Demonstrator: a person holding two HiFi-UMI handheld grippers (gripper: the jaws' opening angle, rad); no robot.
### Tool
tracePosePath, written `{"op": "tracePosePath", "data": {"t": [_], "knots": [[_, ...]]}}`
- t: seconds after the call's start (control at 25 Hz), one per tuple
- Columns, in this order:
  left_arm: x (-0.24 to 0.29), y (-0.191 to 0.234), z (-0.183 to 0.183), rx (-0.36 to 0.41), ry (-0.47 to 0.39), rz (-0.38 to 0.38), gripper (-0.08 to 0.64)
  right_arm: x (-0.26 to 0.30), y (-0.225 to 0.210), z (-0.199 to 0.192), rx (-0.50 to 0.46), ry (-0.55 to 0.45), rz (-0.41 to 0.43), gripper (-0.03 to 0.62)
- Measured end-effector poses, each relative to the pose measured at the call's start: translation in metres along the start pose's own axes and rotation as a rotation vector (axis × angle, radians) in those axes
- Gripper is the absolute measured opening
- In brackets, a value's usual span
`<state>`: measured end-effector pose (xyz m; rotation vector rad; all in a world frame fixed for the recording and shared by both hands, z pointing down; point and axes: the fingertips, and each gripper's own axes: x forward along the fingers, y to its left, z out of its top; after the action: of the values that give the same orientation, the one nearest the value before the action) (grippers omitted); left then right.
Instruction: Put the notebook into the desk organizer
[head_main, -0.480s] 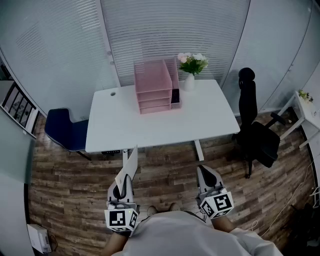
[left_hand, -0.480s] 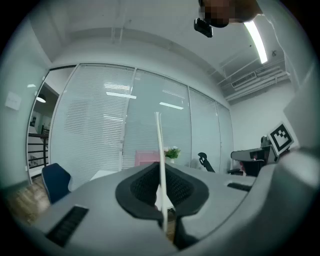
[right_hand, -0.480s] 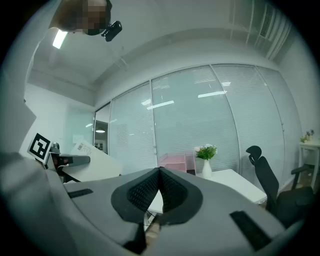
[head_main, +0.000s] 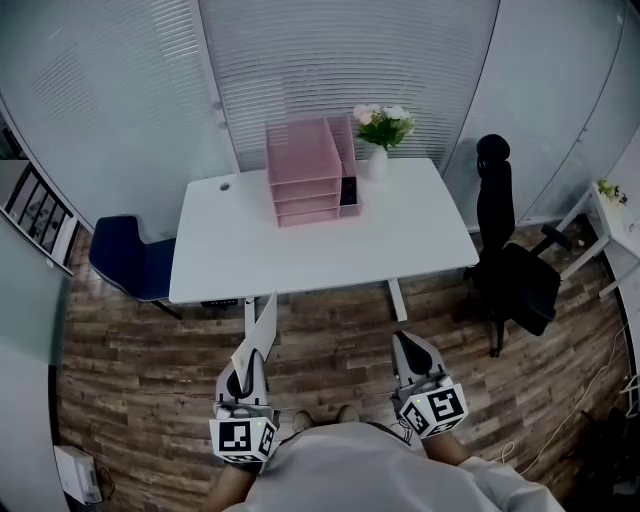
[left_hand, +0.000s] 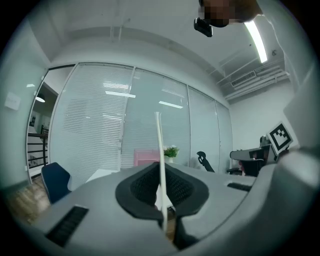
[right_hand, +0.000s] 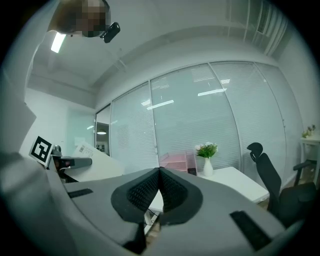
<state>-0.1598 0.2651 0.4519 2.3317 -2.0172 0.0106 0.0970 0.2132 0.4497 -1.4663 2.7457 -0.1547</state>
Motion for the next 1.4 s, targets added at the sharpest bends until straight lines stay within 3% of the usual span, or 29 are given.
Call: {"op": "tracePosePath", "data": {"t": [0.48, 0.8, 1.2, 1.4], "knots": [[0.017, -0.030, -0.007, 0.015, 0.003, 0.032, 0.015, -0.013, -0.041, -0.021, 0.011, 0.031, 0.023, 0.014], [0.042, -0.025, -0.023, -0.003, 0.046, 0.069, 0.015, 0.017, -0.058, -0.032, 0.021, 0.071, 0.050, 0.013], [0.153, 0.040, -0.018, -0.010, 0.020, 0.035, 0.015, 0.130, -0.073, -0.032, -0.002, 0.084, 0.031, 0.014], [0.223, 0.070, 0.001, 0.010, 0.003, -0.023, 0.016, 0.206, -0.081, -0.013, -0.010, 0.081, 0.009, 0.013]]}}
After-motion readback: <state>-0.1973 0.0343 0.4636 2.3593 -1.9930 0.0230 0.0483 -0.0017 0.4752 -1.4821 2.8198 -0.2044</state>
